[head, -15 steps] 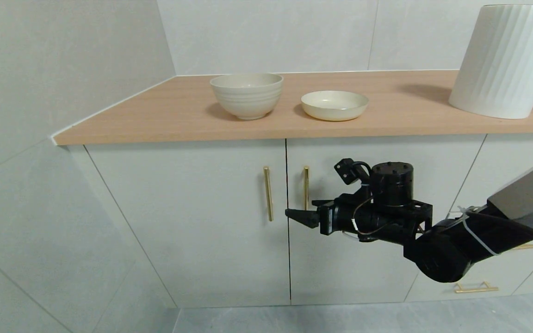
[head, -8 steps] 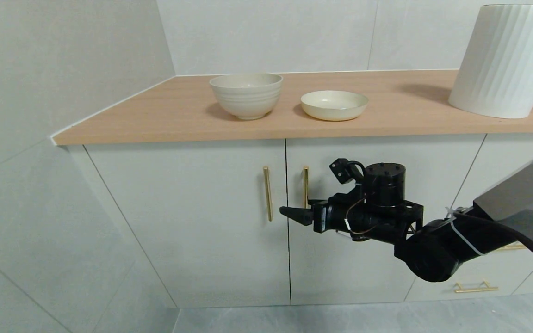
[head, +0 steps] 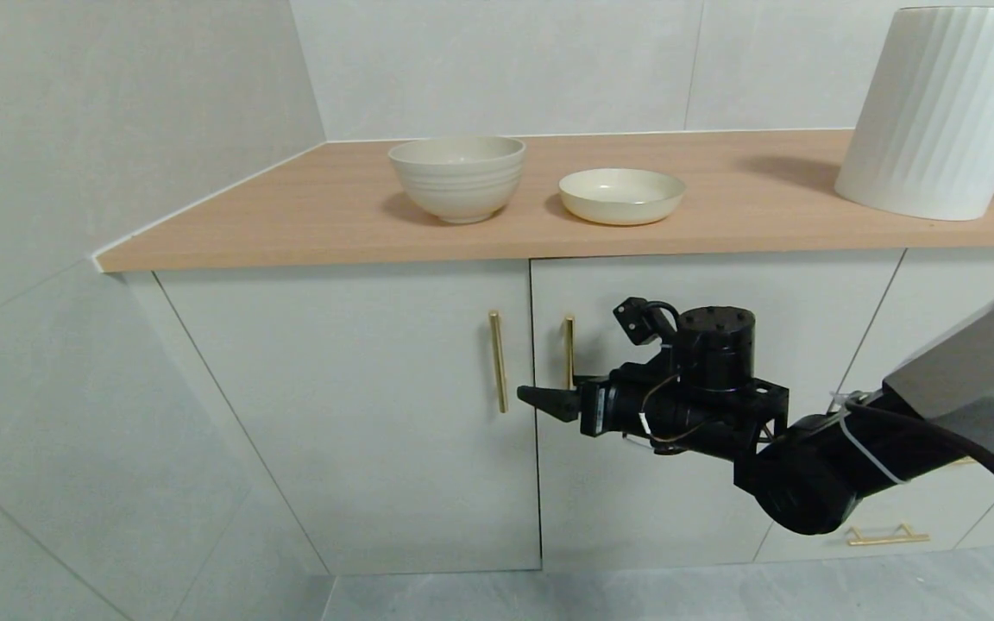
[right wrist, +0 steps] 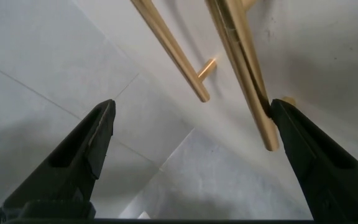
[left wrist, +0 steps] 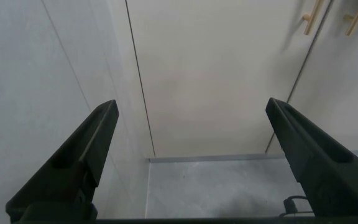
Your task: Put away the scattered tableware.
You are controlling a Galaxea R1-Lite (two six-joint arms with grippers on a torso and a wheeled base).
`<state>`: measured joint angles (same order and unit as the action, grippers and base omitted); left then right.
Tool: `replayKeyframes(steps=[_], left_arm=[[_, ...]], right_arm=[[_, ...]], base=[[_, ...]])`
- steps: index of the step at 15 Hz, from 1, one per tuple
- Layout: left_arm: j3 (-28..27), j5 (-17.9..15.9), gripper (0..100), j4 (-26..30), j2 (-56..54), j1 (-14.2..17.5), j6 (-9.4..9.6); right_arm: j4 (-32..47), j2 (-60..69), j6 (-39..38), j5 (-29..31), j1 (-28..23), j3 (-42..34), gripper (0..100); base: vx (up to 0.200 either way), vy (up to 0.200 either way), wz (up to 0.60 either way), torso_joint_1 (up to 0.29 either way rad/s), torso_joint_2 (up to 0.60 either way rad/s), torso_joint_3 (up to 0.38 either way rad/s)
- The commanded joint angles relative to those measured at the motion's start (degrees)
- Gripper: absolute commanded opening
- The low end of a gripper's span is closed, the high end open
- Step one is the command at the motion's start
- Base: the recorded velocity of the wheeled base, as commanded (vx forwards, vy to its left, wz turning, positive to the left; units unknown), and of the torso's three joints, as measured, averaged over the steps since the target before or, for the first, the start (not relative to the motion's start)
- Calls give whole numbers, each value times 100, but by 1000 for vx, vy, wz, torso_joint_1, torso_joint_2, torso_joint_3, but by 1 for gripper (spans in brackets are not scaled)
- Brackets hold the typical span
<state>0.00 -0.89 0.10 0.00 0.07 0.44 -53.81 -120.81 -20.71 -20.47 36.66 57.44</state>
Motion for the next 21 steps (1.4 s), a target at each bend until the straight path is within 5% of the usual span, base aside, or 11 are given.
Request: replayKeyframes(steps=[1,7,16,21], left_arm=[[0,1,100,-1,9,1,0],[0,1,100,-1,9,1,0],[0,1,100,-1,9,1,0],[0,-16,100,-10,0,1,26]], right_arm=[[-42,66,-3,-54,34,-40,100],[-191,286,-21,-63,149,-269,100],[-183,1824,-21,-669,395,-2053,100],[-191,2097,-12,-739,421,-2422,100]], base=[[0,0,0,0,0,0],[0,0,0,0,0,0],[0,0,0,0,0,0],[0,0,0,0,0,0]])
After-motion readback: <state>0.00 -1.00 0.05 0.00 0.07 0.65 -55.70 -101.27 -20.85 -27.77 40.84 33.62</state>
